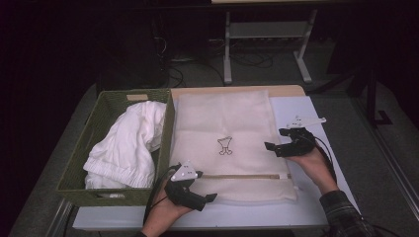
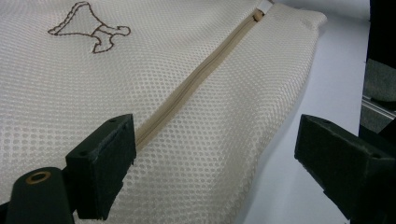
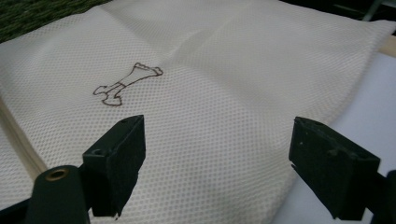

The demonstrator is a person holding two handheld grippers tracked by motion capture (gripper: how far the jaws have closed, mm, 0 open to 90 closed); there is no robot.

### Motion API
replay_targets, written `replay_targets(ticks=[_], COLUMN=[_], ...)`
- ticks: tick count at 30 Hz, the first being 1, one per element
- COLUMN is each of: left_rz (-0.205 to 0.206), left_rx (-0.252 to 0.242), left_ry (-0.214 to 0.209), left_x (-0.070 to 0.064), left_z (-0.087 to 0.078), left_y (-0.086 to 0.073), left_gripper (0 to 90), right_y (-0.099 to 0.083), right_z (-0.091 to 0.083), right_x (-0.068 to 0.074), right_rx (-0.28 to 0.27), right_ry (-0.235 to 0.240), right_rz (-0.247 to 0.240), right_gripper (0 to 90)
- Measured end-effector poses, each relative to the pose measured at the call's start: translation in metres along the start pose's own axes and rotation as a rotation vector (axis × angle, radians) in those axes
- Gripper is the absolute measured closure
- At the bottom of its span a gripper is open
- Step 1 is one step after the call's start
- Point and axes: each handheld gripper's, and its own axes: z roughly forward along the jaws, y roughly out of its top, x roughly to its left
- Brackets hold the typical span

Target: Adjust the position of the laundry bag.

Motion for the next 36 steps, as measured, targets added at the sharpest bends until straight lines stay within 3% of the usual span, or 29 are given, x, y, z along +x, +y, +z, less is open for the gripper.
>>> replay_targets(ticks=[7, 20, 26, 29, 36], left_rz=[0.006, 0.004, 0.004, 0.008, 0.01], left_rx=[0.004, 0.003, -0.008, -0.012, -0.006], left_ry=[0.002, -0.006, 0.0, -0.004, -0.007], left_x=[-0.001, -0.001, -0.001, -0.002, -0.002], left_z=[0.0, 0.001, -0.001, -0.002, -0.001], left_y=[-0.001, -0.001, -0.001, -0.001, -0.002], left_gripper=[11.9, 11.9, 11.9, 12.0, 12.1], right_y=[-0.001, 0.009, 0.01, 0.005, -0.004], right_z=[0.001, 0.017, 0.026, 0.034, 0.043], right_x=[-0.014, -0.025, -0.034, -0.042, -0.051], right_rx=[-0.005, 0.014, 0.031, 0.046, 0.088], right_ry=[-0.02, -0.032, -0.07, -0.099, -0.122], right_rz=[0.033, 0.037, 0.057, 0.081, 0.104], right_gripper=[20.5, 27.3, 37.4, 46.8, 53.5])
